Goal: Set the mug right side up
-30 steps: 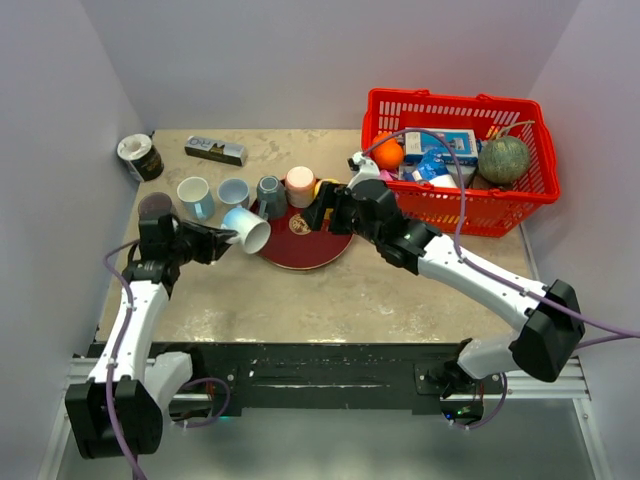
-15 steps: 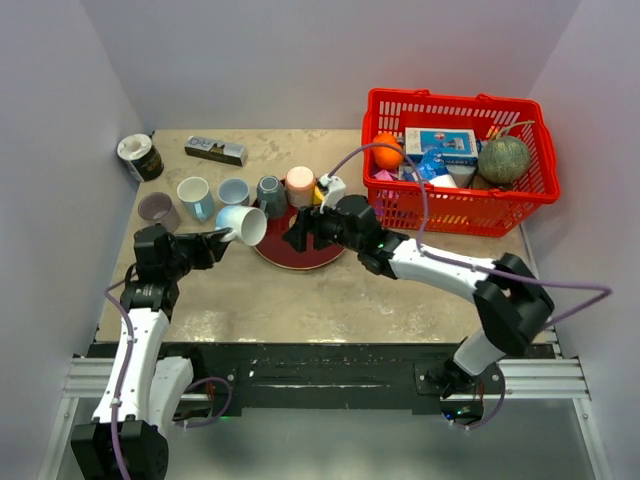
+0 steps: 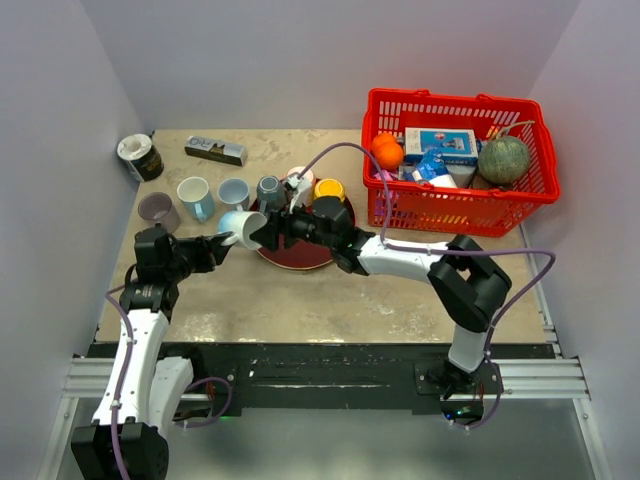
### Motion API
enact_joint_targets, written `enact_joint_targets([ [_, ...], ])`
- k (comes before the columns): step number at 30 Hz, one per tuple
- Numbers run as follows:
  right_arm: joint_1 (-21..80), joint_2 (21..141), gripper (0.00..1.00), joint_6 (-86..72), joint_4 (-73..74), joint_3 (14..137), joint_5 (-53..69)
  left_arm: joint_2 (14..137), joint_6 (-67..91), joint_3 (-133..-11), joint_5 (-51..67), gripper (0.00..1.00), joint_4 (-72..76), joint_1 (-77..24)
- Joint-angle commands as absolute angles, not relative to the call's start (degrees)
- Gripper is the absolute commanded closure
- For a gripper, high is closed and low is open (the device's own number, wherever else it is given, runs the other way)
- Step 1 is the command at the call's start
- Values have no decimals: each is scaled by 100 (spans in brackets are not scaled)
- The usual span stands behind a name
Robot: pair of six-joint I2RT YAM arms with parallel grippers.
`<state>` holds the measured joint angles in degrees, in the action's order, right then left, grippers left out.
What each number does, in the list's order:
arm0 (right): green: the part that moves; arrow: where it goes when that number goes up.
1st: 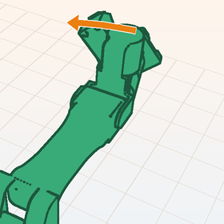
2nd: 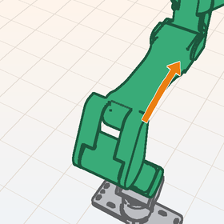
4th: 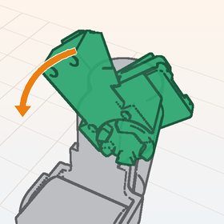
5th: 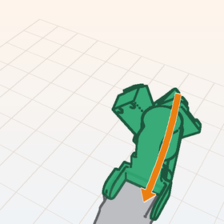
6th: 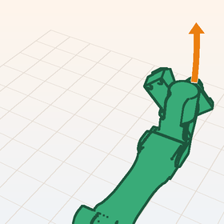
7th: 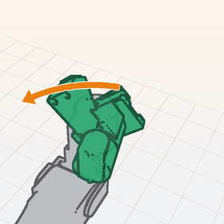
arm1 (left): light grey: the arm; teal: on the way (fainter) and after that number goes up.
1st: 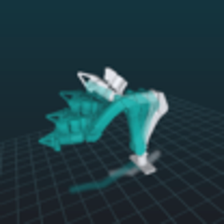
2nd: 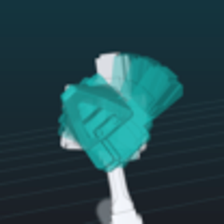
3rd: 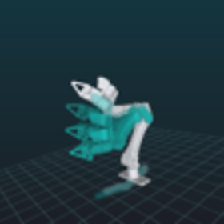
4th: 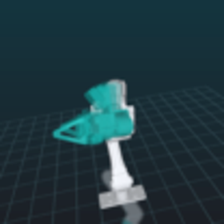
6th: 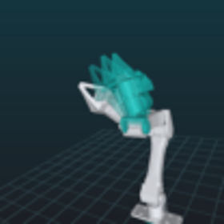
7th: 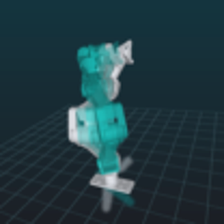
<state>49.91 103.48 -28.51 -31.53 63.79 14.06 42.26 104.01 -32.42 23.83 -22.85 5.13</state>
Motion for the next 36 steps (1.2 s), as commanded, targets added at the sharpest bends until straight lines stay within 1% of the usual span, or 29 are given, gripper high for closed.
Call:
enact_joint_targets([
  [1, 5027, 10722, 44, -2909, -3604, 6820, 1292, 3999, 10652, -3507, 2795, 100, -1723, 554],
  [2, 5027, 10766, 47, -2909, -3604, 6846, 1283, 3999, 10652, -3507, 2812, 100, -1731, 545],
  [3, 5027, 10862, 53, -2909, -3560, 6934, 1266, 3999, 10652, -3516, 2839, 100, -1723, 545],
  [6, 5027, 10951, 57, -2909, -3428, 7031, 1169, 4017, 10644, -3507, 2856, 100, -1688, 545],
  [8, 5027, 10899, 58, -2874, -3384, 7005, 1029, 4025, 10617, -3516, 2848, 100, -1688, 545],
  [9, 5027, 10777, 56, -2822, -3279, 6961, 976, 4034, 10582, -3533, 2804, 100, -1748, 545],
  [10, 5027, 10697, 50, -2752, -3244, 6917, 871, 4034, 10565, -3542, 2778, 100, -1758, 545],
  [13, 5027, 10294, 40, -2637, -3147, 6663, 642, 4104, 10486, -3533, 2716, 100, -1767, 545],
  [14, 5019, 10170, 34, -2628, -3138, 6575, 459, 4113, 10468, -3533, 2707, 100, -1758, 554],
  [16, 5027, 9872, 30, -2602, -3103, 6312, 317, 4148, 10424, -3559, 2654, 100, -1775, 545],
  [17, 5027, 9801, 26, -2602, -3103, 6241, 168, 4166, 10415, -3586, 2637, 100, -1775, 545],
  [21, 5027, 9843, 25, -2619, -2909, 6152, 114, 4227, 10371, -3638, 2637, 100, -1767, 545],
  [23, 5027, 10097, 26, -2584, -2892, 6266, 254, 4210, 10397, -3647, 2645, 100, -1767, 545],
  [24, 5027, 10186, 28, -2549, -2874, 6432, 394, 4201, 10406, -3647, 2663, 100, -1758, 554],
  [30, 5019, 10757, 35, -2364, -2733, 6995, 580, 4131, 10424, -3665, 2689, 100, -1775, 545],
  [34, 5027, 10950, 45, -2390, -2751, 7224, 782, 4105, 10433, -3612, 2760, 100, -1767, 545],
  [35, 5019, 10995, 51, -2425, -2760, 7268, 948, 4096, 10441, -3560, 2786, 100, -1740, 545],
  [36, 5019, 11021, 55, -2469, -2777, 7338, 1001, 4087, 10468, -3516, 2873, 100, -1705, 545],
])
